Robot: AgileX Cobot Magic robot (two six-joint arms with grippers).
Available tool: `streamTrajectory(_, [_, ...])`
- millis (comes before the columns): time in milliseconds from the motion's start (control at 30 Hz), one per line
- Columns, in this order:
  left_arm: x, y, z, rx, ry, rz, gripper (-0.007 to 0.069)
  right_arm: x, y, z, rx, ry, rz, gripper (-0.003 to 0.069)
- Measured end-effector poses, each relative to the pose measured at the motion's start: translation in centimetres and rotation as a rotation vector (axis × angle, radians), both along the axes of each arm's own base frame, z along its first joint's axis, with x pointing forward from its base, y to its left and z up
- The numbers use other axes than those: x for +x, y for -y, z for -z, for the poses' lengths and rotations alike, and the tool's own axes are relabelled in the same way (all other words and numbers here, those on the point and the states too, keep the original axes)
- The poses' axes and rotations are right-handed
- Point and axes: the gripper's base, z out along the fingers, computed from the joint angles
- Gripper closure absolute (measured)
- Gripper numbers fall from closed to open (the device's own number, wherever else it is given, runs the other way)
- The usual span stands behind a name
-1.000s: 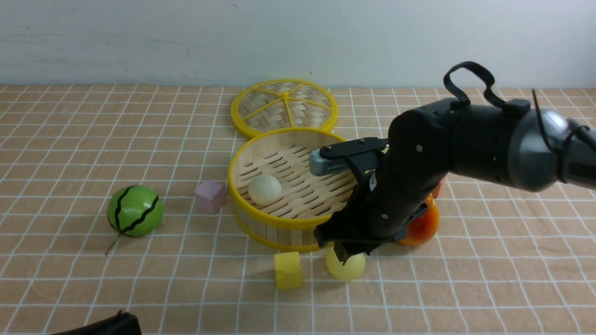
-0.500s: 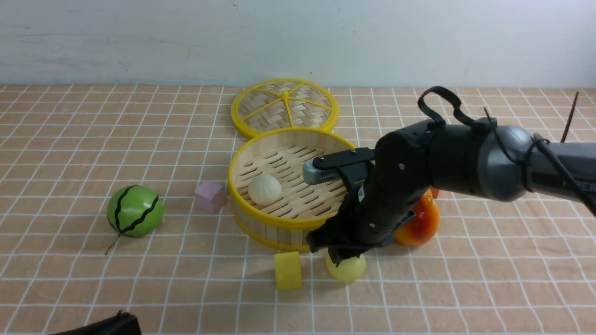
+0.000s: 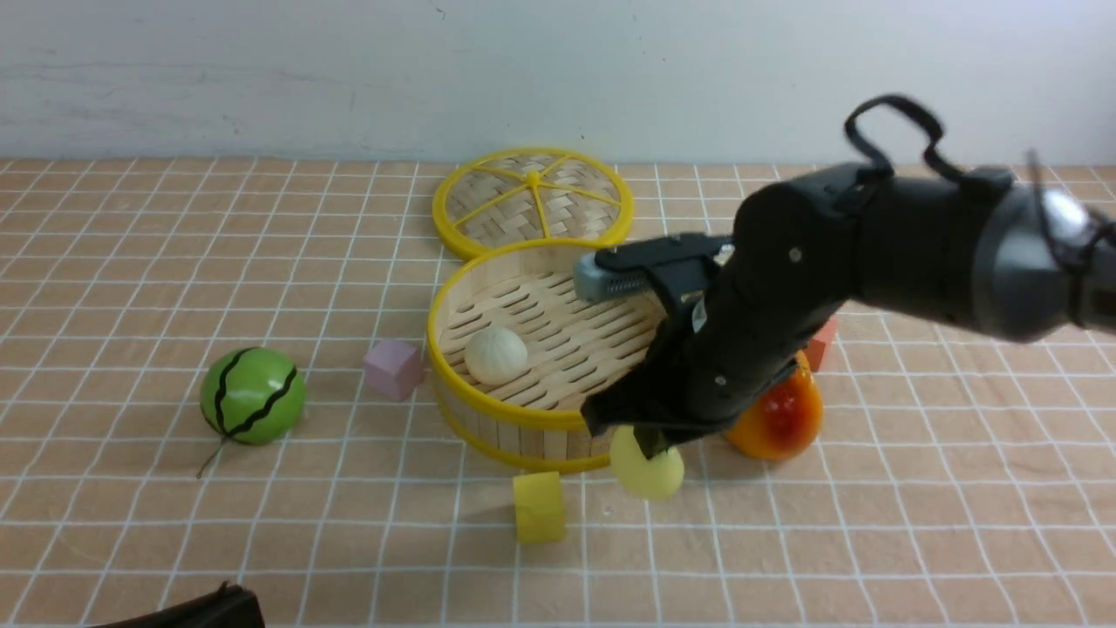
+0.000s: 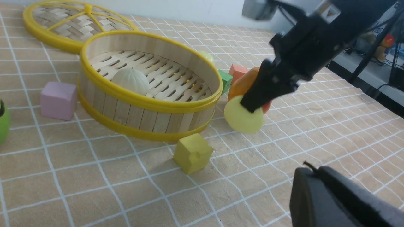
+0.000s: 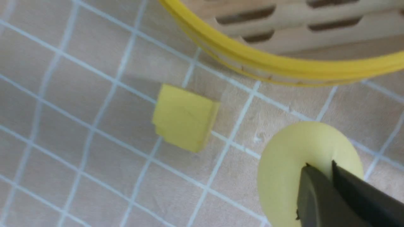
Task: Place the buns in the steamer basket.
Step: Use the right arm to put the steamed stuffed bun into the steamer
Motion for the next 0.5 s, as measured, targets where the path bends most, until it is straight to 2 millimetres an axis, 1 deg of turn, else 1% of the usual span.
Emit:
streamTrajectory(33, [0.0,0.0,0.0,0.0,0.0,0.0,0.0612,0.0,0.0,-0.9,0.013,0.022,-0.004,0.0655])
streamTrajectory(67, [0.0,0.0,0.0,0.0,0.0,0.0,0.061,0.2,-0.2,-2.5,0.036,0.067,-0.012,0.0652])
streamTrajectory(100, [0.0,0.0,0.0,0.0,0.0,0.0,0.061,0.3,-0.2,-2.6,0.039,0.073,-0.014,0.0652])
streamTrajectory(133, [0.0,0.0,0.0,0.0,0.0,0.0,0.0609,0.8,-0.4,-3.7,0.059,0.115,-0.018,0.065])
streamTrajectory(200, [0.0,0.0,0.0,0.0,0.0,0.0,0.0608,1.7,-0.8,-4.2,0.062,0.159,-0.027,0.0651])
streamTrajectory(233, [0.0,0.0,0.0,0.0,0.0,0.0,0.0608,2.3,-1.1,-4.0,0.063,0.174,-0.026,0.0651])
streamTrajectory(300, [0.0,0.0,0.0,0.0,0.0,0.0,0.0608,4.1,-1.5,-2.4,0.042,0.189,-0.018,0.0647])
streamTrajectory(333, [0.0,0.0,0.0,0.0,0.0,0.0,0.0608,4.4,-1.4,-2.2,0.04,0.192,-0.015,0.0646])
streamTrajectory(400, [0.0,0.0,0.0,-0.001,-0.001,0.0,0.0608,6.5,-1.3,0.7,0.0,0.16,0.015,0.0636])
streamTrajectory(433, [0.0,0.0,0.0,-0.001,-0.001,0.0,0.0608,6.8,-1.3,1.2,-0.004,0.152,0.024,0.0632])
streamTrajectory(500, [0.0,0.0,0.0,-0.001,-0.001,0.0,0.0608,8.1,-0.7,3.3,-0.022,0.112,0.073,0.0602])
